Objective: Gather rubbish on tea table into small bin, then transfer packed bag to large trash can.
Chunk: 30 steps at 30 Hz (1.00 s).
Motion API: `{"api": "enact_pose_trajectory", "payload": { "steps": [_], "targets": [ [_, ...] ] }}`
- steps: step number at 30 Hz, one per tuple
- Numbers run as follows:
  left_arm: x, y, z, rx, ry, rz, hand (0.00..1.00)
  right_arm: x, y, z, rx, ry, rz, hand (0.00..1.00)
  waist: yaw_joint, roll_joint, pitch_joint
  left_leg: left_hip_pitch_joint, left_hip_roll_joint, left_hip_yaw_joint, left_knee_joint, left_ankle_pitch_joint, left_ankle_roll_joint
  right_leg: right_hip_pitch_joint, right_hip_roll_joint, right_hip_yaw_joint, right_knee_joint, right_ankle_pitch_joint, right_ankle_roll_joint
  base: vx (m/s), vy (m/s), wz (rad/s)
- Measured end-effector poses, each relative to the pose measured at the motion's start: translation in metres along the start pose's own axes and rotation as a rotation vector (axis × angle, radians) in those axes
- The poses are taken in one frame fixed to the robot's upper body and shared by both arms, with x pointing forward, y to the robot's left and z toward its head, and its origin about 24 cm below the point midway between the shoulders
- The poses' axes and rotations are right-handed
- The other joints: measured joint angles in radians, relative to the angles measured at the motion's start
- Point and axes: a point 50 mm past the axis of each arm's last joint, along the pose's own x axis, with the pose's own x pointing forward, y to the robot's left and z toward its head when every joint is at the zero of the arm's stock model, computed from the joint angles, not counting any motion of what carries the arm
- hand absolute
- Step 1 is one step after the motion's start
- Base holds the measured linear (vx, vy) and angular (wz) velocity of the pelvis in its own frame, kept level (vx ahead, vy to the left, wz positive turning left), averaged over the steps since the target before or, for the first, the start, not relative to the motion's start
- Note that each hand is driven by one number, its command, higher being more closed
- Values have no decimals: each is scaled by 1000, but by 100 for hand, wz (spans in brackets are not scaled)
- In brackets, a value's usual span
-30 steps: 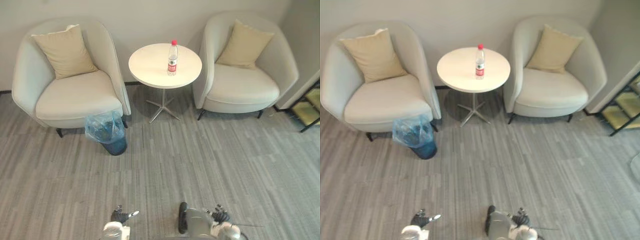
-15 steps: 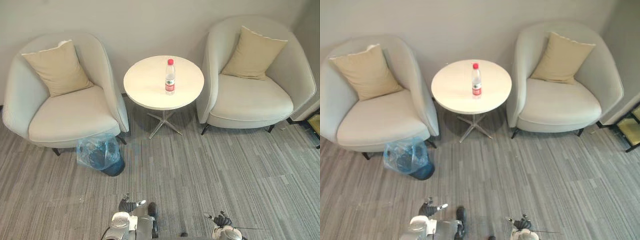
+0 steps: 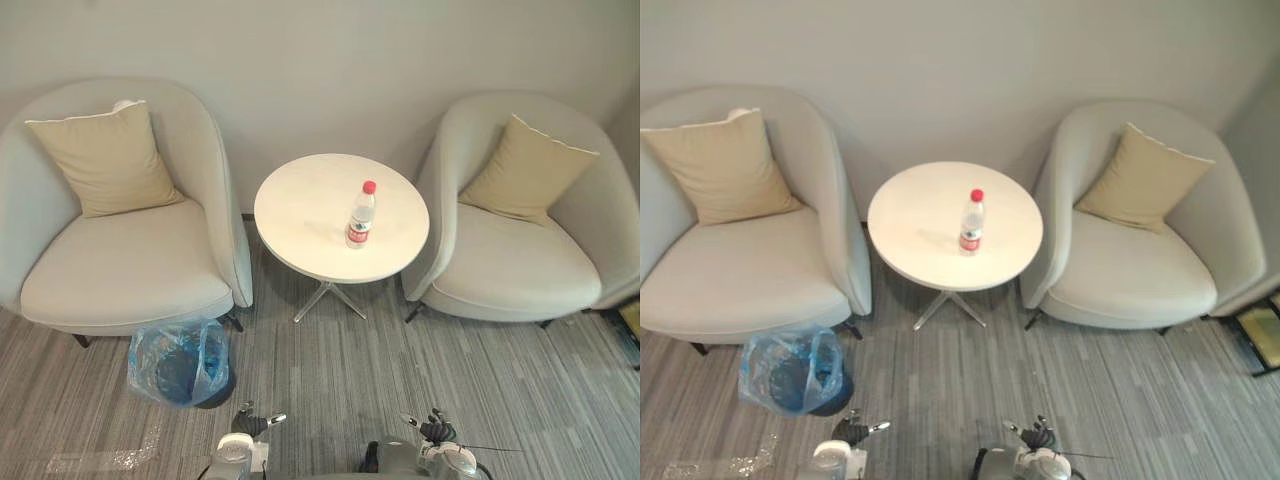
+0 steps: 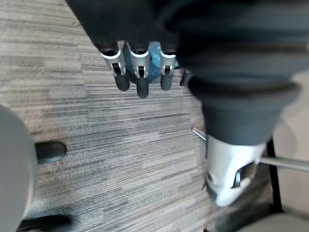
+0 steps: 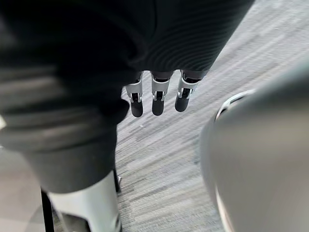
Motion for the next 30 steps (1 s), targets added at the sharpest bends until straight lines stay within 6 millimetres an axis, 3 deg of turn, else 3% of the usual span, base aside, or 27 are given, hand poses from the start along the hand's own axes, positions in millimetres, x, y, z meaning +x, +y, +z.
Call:
{"api": "enact_pose_trajectory", "payload": {
  "steps": [1,2,3,4,6,8,9,11,12,14,15,17,19,25,30],
  "targets": [
    [0,3,-2,2,6,7,0,-2,1,-6,0,19,2,0,-1,-28,-8,20,-12,-28,3,-26,-13,8,5,50,-101,176,-25,437,-282,34],
    [0,1,-2,-11,10,5,0,-1,-1,-4,-5,13,2,0,-1,-14,-5,36,0,-42,5,-47,-16,6,15,48,-67,146,-28,389,-262,20],
    [-2,-10,-3,-62,19,-12,0,1,-7,1,-24,3,-11,0,2,26,-12,34,40,-40,28,-54,-16,9,42,30,-44,115,-40,351,-244,0],
    [-3,-18,-4,-95,27,-22,0,1,-10,1,-29,4,-17,0,-2,46,-19,23,57,-41,67,-54,-16,13,60,24,-47,93,-50,330,-234,-6],
    [-3,-22,-2,-104,27,-35,0,1,-11,1,-38,8,-18,0,-7,61,-19,-23,83,-57,171,-54,-17,53,78,-7,-76,73,-67,307,-249,26],
    [-3,-25,1,-105,14,-53,0,0,-13,-6,-41,33,-26,0,-15,53,-12,-102,108,-63,390,-41,-44,138,94,-27,-141,63,-79,263,-216,49],
    [-3,-26,5,-108,-2,-55,0,-1,-13,-9,-52,43,-22,0,-5,36,-1,-164,132,-33,543,-39,-84,188,99,-31,-176,49,-96,186,-140,16],
    [-3,-29,8,-100,-17,-66,0,-1,-12,-10,-54,45,-20,0,3,32,4,-227,162,35,604,-76,-81,241,101,-44,-210,47,-95,162,-91,5],
    [-3,-31,9,-89,-20,-73,0,-1,-12,-10,-54,45,-21,0,2,35,2,-251,162,57,575,-87,-70,256,99,-47,-222,48,-92,144,-18,-4],
    [-4,-34,9,-64,-28,-88,0,-1,-15,-10,-53,42,-29,0,2,47,-5,-282,137,67,346,-74,-52,275,92,-43,-241,49,-77,196,71,-10],
    [-3,-35,12,-54,-38,-92,0,-1,-17,-10,-56,42,-34,0,4,56,-7,-287,123,53,213,33,-54,278,95,-33,-238,43,-63,197,117,-16],
    [-2,-32,12,-27,-40,-91,0,-3,-17,-15,-54,54,-34,0,12,39,-24,-244,87,49,133,59,-44,289,82,-12,-268,51,-43,208,87,-5],
    [-1,-26,8,0,-25,-84,0,-4,-16,-18,-51,60,-31,0,9,26,-30,-237,70,56,108,65,-35,291,67,-11,-282,52,-36,189,99,3],
    [-1,-19,1,40,0,-78,0,-5,-12,-22,-60,67,-19,0,9,22,-43,-166,42,67,50,67,-32,353,54,13,-342,52,-24,109,53,-10],
    [-1,-18,1,106,-10,-91,0,-4,-3,-7,-175,-11,30,0,8,21,-44,-181,42,44,46,71,-27,343,61,15,-354,54,-25,24,-24,0]
  ]
}}
